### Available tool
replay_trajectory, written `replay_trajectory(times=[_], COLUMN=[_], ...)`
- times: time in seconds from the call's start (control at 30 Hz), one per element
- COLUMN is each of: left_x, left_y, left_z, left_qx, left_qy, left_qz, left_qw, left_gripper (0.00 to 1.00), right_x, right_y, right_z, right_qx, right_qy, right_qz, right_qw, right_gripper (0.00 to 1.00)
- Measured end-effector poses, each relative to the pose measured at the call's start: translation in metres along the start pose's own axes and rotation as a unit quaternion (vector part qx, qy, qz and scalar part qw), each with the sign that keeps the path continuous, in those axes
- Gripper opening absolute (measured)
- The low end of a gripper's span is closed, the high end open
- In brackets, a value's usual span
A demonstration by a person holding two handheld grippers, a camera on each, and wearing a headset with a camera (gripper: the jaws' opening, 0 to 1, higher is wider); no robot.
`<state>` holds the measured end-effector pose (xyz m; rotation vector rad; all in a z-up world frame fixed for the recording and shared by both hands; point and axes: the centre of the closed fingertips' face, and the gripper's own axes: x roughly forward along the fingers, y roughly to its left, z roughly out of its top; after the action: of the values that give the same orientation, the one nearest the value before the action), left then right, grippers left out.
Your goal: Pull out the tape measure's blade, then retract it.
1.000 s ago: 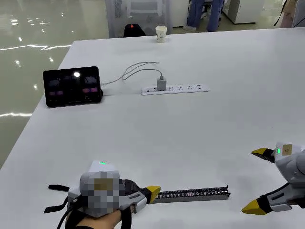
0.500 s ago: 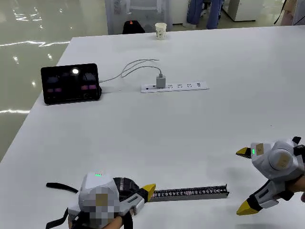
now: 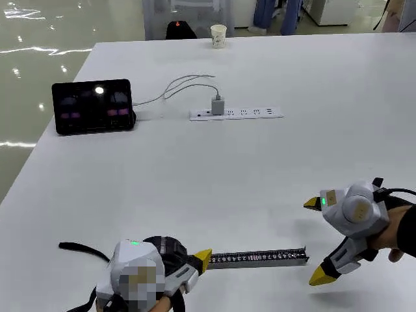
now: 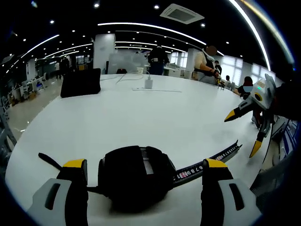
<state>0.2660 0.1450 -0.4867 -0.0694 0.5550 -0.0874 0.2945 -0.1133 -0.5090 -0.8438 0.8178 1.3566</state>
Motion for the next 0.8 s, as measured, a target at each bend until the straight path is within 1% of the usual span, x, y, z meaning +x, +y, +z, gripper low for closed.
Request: replay_trajectory(times=[0.1, 0.13, 0.17, 0.23, 0.27, 0.4, 0.47, 0.53, 0.67, 0.8], left_x=[0.003, 0.002, 0.002, 0.002, 0.002, 0.004, 0.004, 0.005, 0.005, 0.005], left_y=[0.005, 0.005, 0.004, 0.002, 0.001, -0.002, -0.002, -0.002, -0.002, -0.003], left_z=[0.001, 0.002, 0.002, 0.006, 0.007, 0.004, 0.004, 0.005, 0.003, 0.003], left_qx=[0.008, 0.005, 0.002, 0.011, 0.014, 0.018, 0.018, 0.018, 0.021, 0.021], left_qy=[-0.007, -0.007, -0.009, -0.018, -0.021, -0.015, -0.014, -0.016, -0.013, -0.013], left_qz=[0.006, 0.006, 0.005, 0.001, -0.001, -0.005, -0.006, -0.007, -0.007, -0.007], left_qw=[0.9999, 0.9999, 0.9999, 0.9998, 0.9997, 0.9997, 0.9997, 0.9997, 0.9997, 0.9997], left_gripper=[0.99, 0.99, 0.99, 0.99, 0.99, 0.99, 0.99, 0.99, 0.99, 0.99], right_x=[0.003, 0.003, 0.004, 0.005, 0.006, 0.007, 0.009, 0.009, 0.01, 0.01], right_y=[0.002, 0.002, 0.003, 0.004, 0.005, 0.011, 0.011, 0.013, 0.015, 0.017], right_z=[-0.002, -0.004, -0.005, -0.006, -0.006, -0.005, -0.006, -0.005, -0.006, -0.007], right_qx=[-0.012, -0.014, -0.014, -0.019, -0.021, -0.031, -0.043, -0.044, -0.05, -0.058], right_qy=[0.004, 0.006, 0.007, 0.007, 0.006, 0.005, 0.008, 0.008, 0.012, 0.016], right_qz=[0.005, 0.006, 0.007, 0.007, 0.009, 0.015, 0.015, 0.021, 0.026, 0.03], right_qw=[0.9999, 0.9999, 0.9998, 0.9998, 0.9997, 0.9994, 0.9989, 0.9988, 0.9983, 0.9978], right_gripper=[0.86, 0.84, 0.79, 0.72, 0.66, 0.49, 0.44, 0.41, 0.3, 0.22])
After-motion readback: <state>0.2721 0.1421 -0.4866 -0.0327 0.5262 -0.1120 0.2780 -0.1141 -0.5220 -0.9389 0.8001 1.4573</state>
